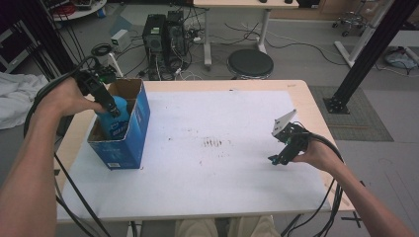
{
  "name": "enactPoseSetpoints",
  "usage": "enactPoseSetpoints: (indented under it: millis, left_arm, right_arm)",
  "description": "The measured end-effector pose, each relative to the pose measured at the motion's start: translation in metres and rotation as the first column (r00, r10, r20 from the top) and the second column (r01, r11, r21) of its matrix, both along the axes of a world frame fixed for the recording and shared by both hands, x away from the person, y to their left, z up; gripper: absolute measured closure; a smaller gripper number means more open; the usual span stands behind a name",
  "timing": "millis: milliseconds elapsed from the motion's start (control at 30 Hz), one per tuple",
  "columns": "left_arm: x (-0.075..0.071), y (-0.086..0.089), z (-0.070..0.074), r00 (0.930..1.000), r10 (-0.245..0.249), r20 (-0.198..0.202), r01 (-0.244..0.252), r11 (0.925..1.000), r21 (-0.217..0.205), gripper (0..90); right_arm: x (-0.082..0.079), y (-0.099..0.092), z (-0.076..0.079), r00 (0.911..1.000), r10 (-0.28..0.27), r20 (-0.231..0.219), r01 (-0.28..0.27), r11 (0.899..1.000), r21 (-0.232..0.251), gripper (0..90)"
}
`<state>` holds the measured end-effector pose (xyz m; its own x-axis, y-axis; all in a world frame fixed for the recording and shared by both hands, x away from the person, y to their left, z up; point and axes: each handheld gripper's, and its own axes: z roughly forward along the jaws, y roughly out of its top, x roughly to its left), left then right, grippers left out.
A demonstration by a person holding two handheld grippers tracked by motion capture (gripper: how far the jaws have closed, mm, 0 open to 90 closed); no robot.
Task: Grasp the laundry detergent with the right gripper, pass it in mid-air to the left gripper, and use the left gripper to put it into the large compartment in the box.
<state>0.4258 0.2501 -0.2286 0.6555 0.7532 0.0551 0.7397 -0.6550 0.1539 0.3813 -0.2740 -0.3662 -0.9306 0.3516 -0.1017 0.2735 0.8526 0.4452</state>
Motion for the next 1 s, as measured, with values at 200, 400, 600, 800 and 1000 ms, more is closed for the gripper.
enactPoseSetpoints:
  millis: [200, 400, 600, 800, 1000]
  left_arm:
    - [0.000, -0.001, -0.015, 0.9987, -0.049, -0.010, 0.049, 0.9987, 0.012, 38.4]
    - [-0.001, 0.000, -0.025, 0.9937, -0.111, -0.013, 0.111, 0.9936, 0.020, 38.4]
    - [-0.002, 0.004, -0.036, 0.9897, -0.142, -0.023, 0.142, 0.9898, 0.009, 38.3]
    - [-0.003, 0.004, -0.042, 0.9735, -0.227, -0.024, 0.228, 0.9735, 0.019, 38.3]
    - [-0.002, 0.005, -0.043, 0.9686, -0.248, -0.019, 0.248, 0.9687, 0.007, 38.2]
  right_arm:
    - [-0.002, 0.002, -0.004, 1.0000, 0.008, -0.004, -0.008, 1.000, -0.008, 11.9]
    - [-0.003, 0.003, -0.008, 0.9999, 0.004, -0.010, -0.004, 1.000, -0.009, 12.0]
    - [-0.003, 0.003, -0.010, 0.9999, 0.009, -0.011, -0.009, 1.000, -0.010, 12.0]
    - [-0.005, 0.004, -0.009, 0.9999, 0.010, -0.011, -0.010, 1.000, -0.011, 12.0]
    - [-0.006, 0.004, -0.008, 0.9999, 0.008, -0.009, -0.008, 1.000, -0.011, 11.9]
